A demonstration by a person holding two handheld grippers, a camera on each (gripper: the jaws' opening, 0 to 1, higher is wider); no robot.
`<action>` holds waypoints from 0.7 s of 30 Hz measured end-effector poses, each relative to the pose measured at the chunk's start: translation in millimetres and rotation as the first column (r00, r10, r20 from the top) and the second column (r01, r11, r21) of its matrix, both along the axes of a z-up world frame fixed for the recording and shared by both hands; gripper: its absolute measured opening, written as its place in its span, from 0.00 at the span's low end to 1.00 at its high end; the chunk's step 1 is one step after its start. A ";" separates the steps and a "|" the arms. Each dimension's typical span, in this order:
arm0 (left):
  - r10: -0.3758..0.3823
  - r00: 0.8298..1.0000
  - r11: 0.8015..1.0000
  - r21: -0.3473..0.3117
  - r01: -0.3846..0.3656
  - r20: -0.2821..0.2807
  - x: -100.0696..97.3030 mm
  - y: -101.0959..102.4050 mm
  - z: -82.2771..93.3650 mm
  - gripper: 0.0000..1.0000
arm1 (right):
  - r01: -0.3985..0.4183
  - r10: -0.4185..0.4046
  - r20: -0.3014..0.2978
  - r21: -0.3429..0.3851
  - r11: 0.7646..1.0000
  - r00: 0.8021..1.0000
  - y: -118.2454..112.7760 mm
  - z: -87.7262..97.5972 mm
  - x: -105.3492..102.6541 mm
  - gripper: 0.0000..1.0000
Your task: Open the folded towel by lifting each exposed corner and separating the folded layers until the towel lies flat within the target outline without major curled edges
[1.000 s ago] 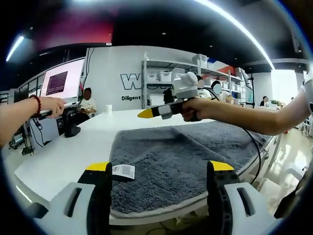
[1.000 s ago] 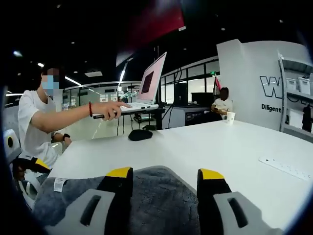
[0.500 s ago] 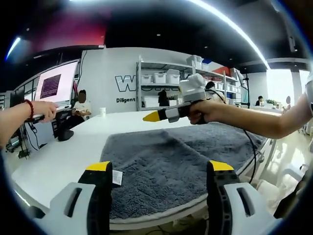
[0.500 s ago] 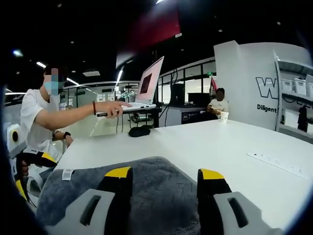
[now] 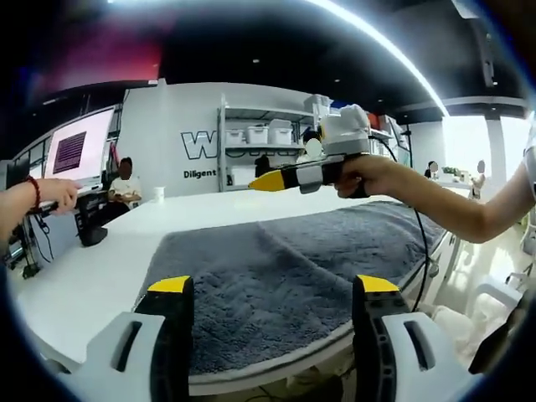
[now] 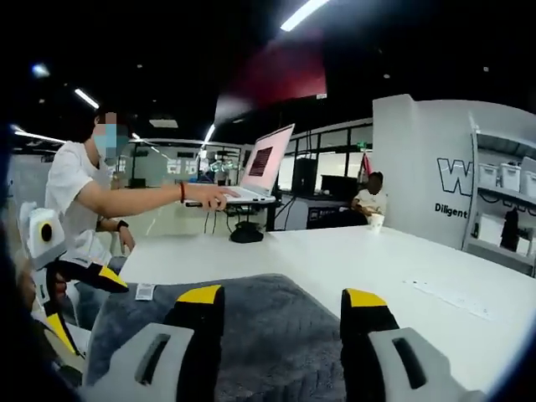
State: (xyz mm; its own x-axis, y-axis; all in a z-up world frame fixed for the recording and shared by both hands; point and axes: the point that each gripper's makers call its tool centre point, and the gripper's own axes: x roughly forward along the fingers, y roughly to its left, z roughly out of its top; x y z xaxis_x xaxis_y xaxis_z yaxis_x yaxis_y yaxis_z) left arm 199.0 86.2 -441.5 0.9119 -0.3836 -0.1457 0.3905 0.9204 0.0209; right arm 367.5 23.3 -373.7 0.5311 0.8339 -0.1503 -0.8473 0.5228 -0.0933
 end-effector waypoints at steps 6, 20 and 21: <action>-0.011 1.000 1.000 -0.010 0.011 0.011 -1.6 -6.1 3.1 0.76 | 0.045 -0.043 0.050 -0.040 0.998 0.998 -20.9 -0.2 -5.6 0.52; -0.027 0.999 1.000 -0.006 0.027 0.036 -7.2 -16.8 8.6 0.75 | 0.110 -0.110 0.015 0.022 0.994 0.994 -74.1 8.2 -42.1 0.53; -0.028 0.999 1.000 -0.006 0.028 0.037 -7.3 -17.3 8.7 0.75 | 0.115 -0.115 0.021 0.024 0.993 0.993 -77.9 10.5 -47.1 0.51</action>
